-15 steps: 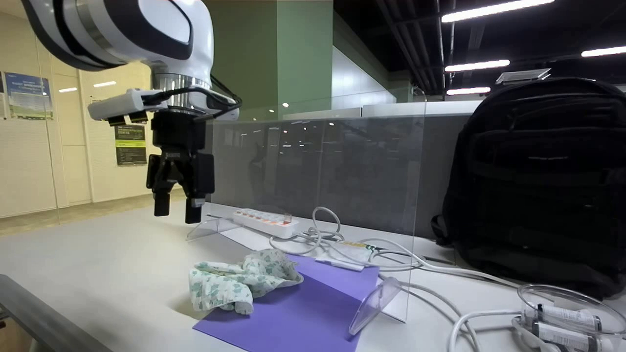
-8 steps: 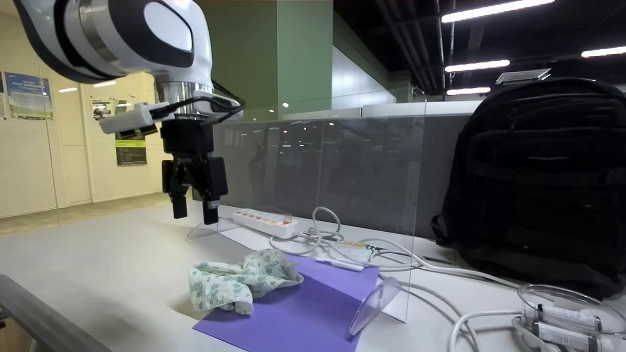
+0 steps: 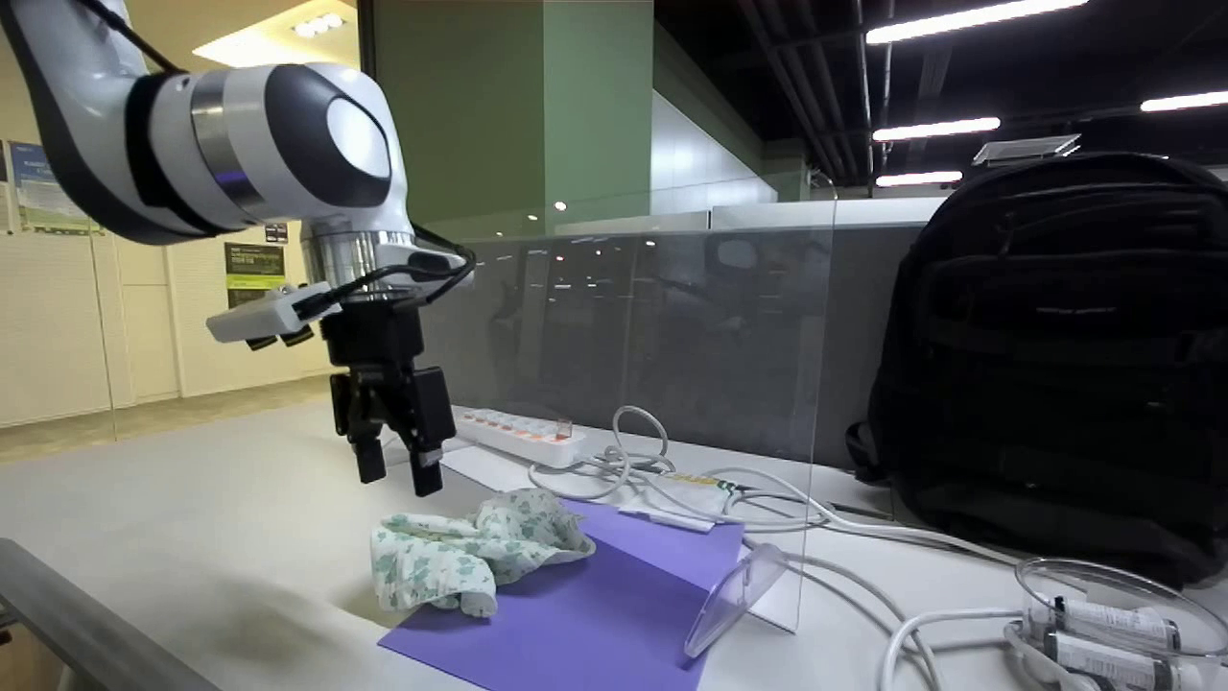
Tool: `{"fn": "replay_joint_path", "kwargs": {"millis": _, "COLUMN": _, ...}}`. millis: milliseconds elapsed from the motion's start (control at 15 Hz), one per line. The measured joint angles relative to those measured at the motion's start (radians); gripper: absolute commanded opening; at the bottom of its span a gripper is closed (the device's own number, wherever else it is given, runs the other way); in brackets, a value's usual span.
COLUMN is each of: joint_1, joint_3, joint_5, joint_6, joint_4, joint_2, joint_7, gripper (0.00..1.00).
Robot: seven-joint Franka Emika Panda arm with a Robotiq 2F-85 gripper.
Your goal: Hang the white cloth in the glass panel
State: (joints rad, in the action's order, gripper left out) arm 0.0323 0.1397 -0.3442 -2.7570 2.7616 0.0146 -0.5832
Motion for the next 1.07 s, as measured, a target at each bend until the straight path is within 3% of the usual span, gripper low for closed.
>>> {"fn": "replay_joint_path", "kwargs": {"millis": 733, "joint_1": -0.026, "joint_3": 0.001, "joint_5": -0.050, "joint_6": -0.069, "joint_4": -0.085, "joint_2": -0.196, "joint_7": -0.099, "gripper": 1.00}}
{"fn": "replay_joint_path", "kwargs": {"millis": 800, "joint_1": -0.031, "joint_3": 0.001, "joint_5": -0.050, "joint_6": -0.075, "joint_4": -0.095, "joint_2": -0.210, "joint_7": -0.101, "gripper": 0.75}}
{"fn": "replay_joint_path", "kwargs": {"millis": 867, "joint_1": -0.036, "joint_3": 0.001, "joint_5": -0.050, "joint_6": -0.080, "joint_4": -0.104, "joint_2": -0.223, "joint_7": -0.104, "gripper": 0.73}}
{"fn": "replay_joint_path", "kwargs": {"millis": 1067, "joint_1": -0.048, "joint_3": -0.003, "joint_5": -0.050, "joint_6": -0.095, "joint_4": -0.124, "joint_2": -0.251, "joint_7": -0.111, "gripper": 0.51}}
